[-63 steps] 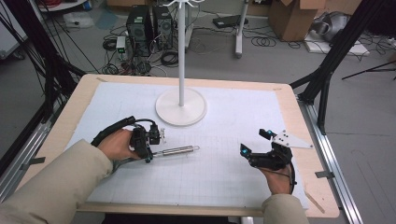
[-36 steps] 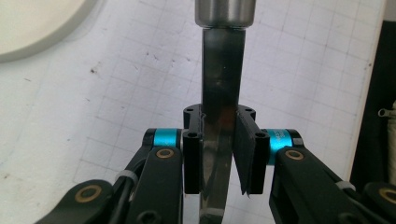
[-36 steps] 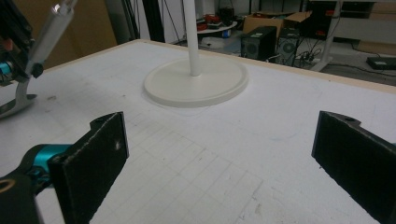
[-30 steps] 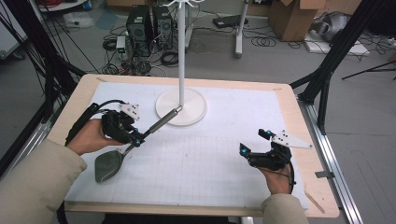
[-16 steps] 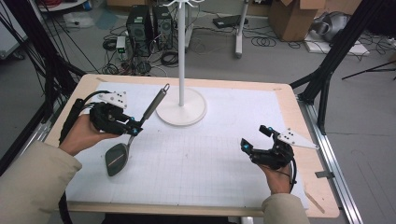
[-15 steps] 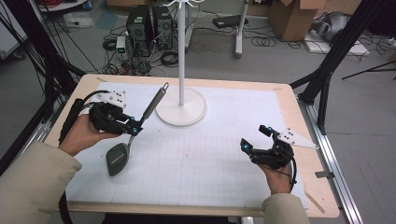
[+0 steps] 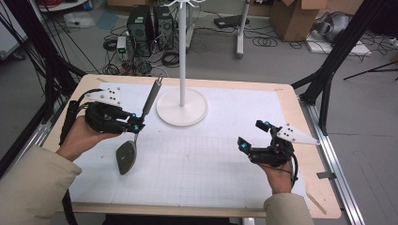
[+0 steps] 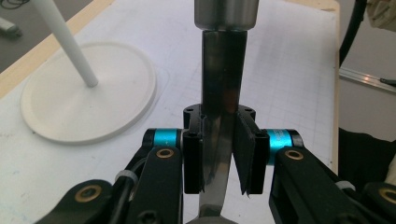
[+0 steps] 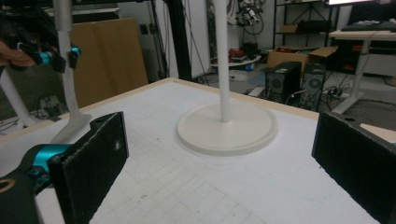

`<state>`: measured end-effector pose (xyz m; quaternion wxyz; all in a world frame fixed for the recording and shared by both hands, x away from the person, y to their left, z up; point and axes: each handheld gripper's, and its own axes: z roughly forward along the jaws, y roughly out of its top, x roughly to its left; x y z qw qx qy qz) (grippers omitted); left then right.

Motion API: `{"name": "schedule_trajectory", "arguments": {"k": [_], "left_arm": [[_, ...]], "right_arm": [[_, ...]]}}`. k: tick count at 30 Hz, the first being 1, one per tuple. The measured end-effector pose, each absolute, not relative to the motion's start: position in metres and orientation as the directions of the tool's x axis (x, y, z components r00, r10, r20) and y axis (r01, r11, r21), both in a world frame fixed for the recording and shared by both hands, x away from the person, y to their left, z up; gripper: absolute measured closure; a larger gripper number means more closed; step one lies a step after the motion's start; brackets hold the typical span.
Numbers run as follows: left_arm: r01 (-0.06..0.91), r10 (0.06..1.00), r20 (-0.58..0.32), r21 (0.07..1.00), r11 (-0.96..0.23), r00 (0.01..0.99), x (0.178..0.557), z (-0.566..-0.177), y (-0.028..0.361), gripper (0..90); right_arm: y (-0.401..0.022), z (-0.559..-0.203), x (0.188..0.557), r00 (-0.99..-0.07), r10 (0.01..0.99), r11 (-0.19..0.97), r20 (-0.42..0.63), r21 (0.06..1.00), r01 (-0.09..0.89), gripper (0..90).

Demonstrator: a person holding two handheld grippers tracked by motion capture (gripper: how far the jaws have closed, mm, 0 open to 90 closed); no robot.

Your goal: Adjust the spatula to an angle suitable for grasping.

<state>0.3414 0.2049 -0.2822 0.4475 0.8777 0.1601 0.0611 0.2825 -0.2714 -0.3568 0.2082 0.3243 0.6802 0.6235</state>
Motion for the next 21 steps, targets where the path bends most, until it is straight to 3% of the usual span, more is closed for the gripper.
{"name": "schedule_trajectory", "arguments": {"k": [21], "left_arm": [[0.164, 0.306, -0.015, 0.869, -0.467, 0.952, 0.332, -0.279, 0.182, 74.5]], "right_arm": [[-0.225, -0.296, 0.287, -0.813, 0.581, 0.113, 0.021, 0.988, 0.106, 2.8]]}}
